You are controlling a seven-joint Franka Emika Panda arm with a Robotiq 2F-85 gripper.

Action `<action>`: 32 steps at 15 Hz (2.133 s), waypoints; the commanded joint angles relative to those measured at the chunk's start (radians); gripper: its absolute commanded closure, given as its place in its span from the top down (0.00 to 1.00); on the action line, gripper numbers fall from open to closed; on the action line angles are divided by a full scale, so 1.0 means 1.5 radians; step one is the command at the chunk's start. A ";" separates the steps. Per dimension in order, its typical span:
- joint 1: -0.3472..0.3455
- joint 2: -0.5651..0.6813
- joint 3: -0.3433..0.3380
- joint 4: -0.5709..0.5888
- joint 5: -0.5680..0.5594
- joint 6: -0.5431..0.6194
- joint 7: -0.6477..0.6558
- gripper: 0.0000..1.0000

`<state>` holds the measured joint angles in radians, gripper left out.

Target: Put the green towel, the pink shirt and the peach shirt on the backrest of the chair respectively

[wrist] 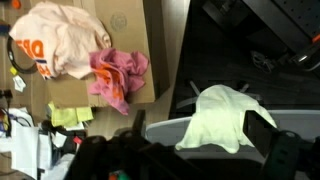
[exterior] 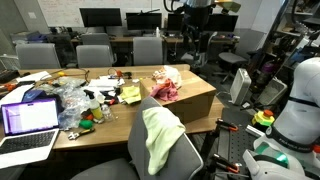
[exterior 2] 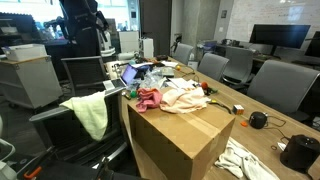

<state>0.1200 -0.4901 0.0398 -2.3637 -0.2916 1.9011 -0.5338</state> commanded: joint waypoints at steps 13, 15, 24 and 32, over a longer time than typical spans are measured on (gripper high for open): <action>-0.077 0.157 -0.020 0.136 -0.121 -0.038 0.151 1.00; -0.079 0.172 -0.030 0.151 -0.113 -0.031 0.142 1.00; -0.092 0.242 -0.073 0.190 -0.054 0.069 0.103 1.00; -0.126 0.349 -0.090 0.256 -0.033 0.129 0.149 1.00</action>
<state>-0.0454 -0.0489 -0.0840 -2.0560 -0.3433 2.0744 -0.3455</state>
